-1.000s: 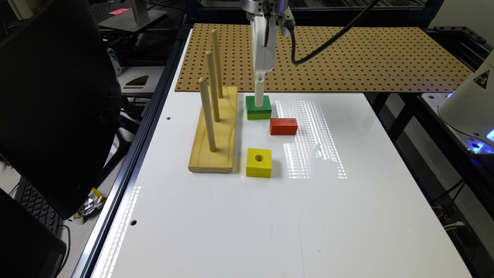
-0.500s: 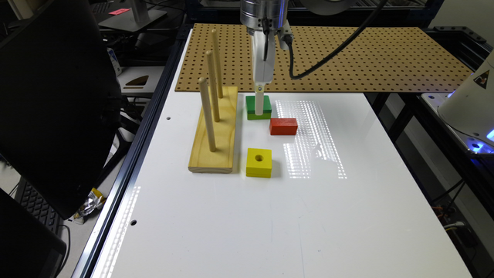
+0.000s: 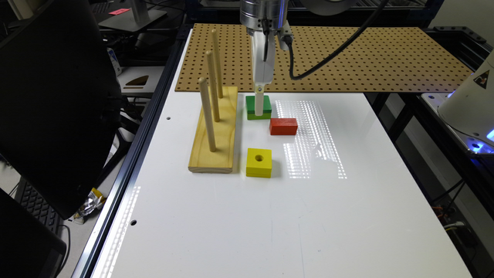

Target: Pick up green block.

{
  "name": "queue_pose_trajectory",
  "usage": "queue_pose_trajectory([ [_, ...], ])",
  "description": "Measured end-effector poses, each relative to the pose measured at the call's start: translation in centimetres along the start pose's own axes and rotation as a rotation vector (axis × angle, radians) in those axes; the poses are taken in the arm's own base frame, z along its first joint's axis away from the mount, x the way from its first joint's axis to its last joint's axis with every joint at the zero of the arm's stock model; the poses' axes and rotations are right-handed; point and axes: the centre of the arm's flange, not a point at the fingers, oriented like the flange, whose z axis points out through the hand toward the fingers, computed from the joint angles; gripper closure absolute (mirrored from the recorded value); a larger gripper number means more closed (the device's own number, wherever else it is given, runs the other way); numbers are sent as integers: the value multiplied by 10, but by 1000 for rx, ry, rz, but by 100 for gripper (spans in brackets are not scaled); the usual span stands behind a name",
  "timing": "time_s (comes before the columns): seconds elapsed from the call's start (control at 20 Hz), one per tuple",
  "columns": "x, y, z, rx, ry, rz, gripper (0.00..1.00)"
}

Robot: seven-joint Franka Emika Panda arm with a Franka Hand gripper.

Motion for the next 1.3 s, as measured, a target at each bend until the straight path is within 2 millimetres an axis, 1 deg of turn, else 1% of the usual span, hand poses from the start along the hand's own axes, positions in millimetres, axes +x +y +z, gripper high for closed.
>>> queue_pose_trajectory([
  [0.25, -1, 0, 22, 8, 5, 0, 0],
  [0.5, 3, -7, 20, 19, 15, 0, 0],
  [0.8, 3, -8, 21, 19, 14, 1, 0],
  [0.9, 2, -7, 28, 19, 13, 1, 0],
  [1.25, 3, -8, 28, 20, 14, 2, 0],
  [1.3, 3, -8, 28, 20, 14, 2, 100],
])
